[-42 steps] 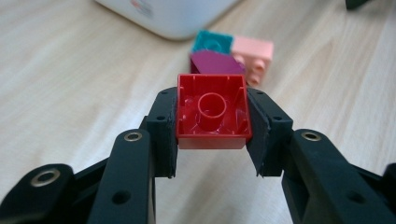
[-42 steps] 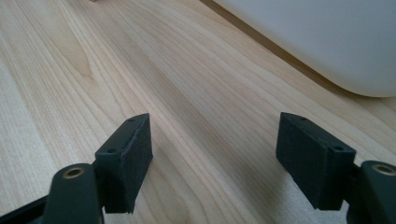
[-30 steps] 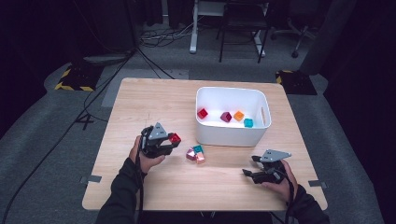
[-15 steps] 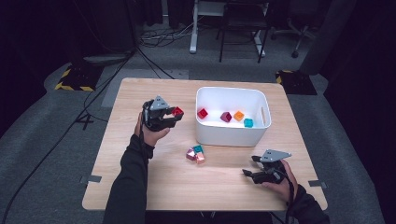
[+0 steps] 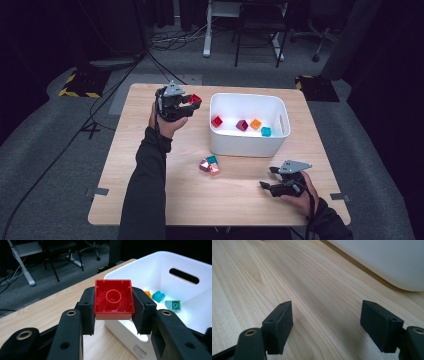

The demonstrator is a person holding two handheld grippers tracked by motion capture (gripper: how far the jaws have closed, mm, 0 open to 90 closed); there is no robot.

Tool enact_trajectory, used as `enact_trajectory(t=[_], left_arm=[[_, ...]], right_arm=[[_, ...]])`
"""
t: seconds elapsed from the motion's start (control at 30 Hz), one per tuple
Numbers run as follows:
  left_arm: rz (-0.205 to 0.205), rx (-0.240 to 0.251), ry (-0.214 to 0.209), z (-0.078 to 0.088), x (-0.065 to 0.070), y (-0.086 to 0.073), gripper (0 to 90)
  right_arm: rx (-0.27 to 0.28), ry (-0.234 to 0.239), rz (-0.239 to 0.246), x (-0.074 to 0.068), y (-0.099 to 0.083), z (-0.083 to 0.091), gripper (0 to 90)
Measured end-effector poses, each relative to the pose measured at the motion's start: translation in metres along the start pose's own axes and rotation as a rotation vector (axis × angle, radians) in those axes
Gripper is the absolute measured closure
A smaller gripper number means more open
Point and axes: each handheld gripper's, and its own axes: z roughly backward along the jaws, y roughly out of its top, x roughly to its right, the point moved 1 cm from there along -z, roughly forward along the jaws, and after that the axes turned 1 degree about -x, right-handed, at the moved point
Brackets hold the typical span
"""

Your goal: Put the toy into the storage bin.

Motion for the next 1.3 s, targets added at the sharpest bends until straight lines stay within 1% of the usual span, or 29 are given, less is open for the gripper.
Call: enact_trajectory(t=[0.1,0.17,0.2,0.23,0.3,0.33,0.37,0.4,0.43,0.47,0.57,0.6,0.67,0.77,0.8,0.83,0.9,0.93,0.97,1.0,1.07,1.1,1.13,1.17,1.27,1.3], left_arm=[[-0.011,0.013,-0.021,-0.001,0.007,0.007,59.0],[-0.026,0.011,-0.025,-0.004,0.012,0.012,58.9],[-0.029,0.004,-0.038,-0.006,0.015,0.015,58.9],[-0.038,0.004,-0.036,-0.009,0.019,0.018,59.0],[-0.047,0.011,-0.048,-0.014,0.025,0.023,59.0],[-0.051,0.012,-0.064,-0.015,0.029,0.026,58.9],[-0.051,0.018,-0.068,-0.018,0.033,0.028,59.0],[-0.065,0.012,-0.080,-0.021,0.037,0.031,59.0],[-0.070,0.013,-0.083,-0.023,0.040,0.032,58.9],[-0.075,0.004,-0.094,-0.027,0.045,0.034,58.9],[-0.089,-0.009,-0.107,-0.035,0.056,0.038,58.9],[-0.099,-0.005,-0.115,-0.037,0.059,0.039,58.9],[-0.100,-0.009,-0.129,-0.042,0.066,0.042,58.9],[-0.121,-0.024,-0.144,-0.049,0.076,0.044,58.9],[-0.135,-0.036,-0.149,-0.050,0.077,0.044,58.9],[-0.136,-0.045,-0.152,-0.052,0.080,0.044,58.9],[-0.145,-0.049,-0.157,-0.056,0.083,0.044,58.9],[-0.155,-0.070,-0.164,-0.057,0.084,0.044,58.9],[-0.155,-0.067,-0.162,-0.059,0.086,0.044,59.0],[-0.152,-0.068,-0.169,-0.060,0.088,0.043,58.9],[-0.163,-0.087,-0.173,-0.062,0.088,0.043,58.9],[-0.167,-0.084,-0.167,-0.063,0.089,0.043,58.9],[-0.164,-0.090,-0.174,-0.063,0.089,0.043,58.9],[-0.169,-0.098,-0.172,-0.063,0.089,0.043,58.9],[-0.174,-0.100,-0.162,-0.064,0.089,0.044,58.9],[-0.155,-0.093,-0.155,-0.065,0.090,0.043,58.8]], right_arm=[[-0.001,0.001,-0.003,0.000,0.000,0.000,26.3],[-0.002,0.001,-0.004,0.000,0.000,0.000,26.2],[-0.001,0.001,-0.004,0.000,0.000,0.000,26.2],[-0.001,0.002,-0.006,0.000,0.000,0.000,26.2],[0.000,0.002,-0.004,0.000,0.000,0.000,26.2],[-0.001,0.002,-0.005,0.000,0.000,0.000,26.2],[-0.001,0.002,-0.005,0.000,0.000,0.000,26.2],[-0.001,0.002,-0.005,0.000,0.000,0.000,26.2],[0.000,0.002,-0.004,0.000,0.000,0.000,26.2],[-0.001,0.003,-0.006,0.000,0.000,0.000,26.2],[0.000,0.003,-0.005,0.000,0.000,0.000,26.2],[0.000,0.004,-0.004,0.000,0.000,0.000,26.2],[0.000,0.004,-0.002,0.000,0.000,0.000,26.1],[0.001,0.003,-0.004,0.000,0.000,0.000,26.1],[0.001,0.003,-0.005,0.000,0.000,0.000,26.1],[0.000,0.004,-0.006,0.000,0.000,0.000,26.1],[0.001,0.003,-0.005,0.000,0.000,0.000,26.1],[0.000,0.005,-0.004,0.000,0.000,0.000,26.1],[-0.001,0.005,-0.003,0.000,0.000,0.000,26.1],[-0.001,0.005,-0.004,0.000,0.000,0.000,26.1],[-0.001,0.004,-0.004,0.000,0.000,0.000,26.1],[-0.001,0.005,-0.004,0.000,0.000,0.000,26.1],[-0.001,0.004,-0.003,0.000,0.000,0.000,26.1],[-0.001,0.005,-0.003,0.000,0.000,0.000,26.1],[-0.001,0.004,-0.004,0.000,0.000,0.000,26.1],[-0.001,0.005,-0.004,0.000,0.000,0.000,26.1]])
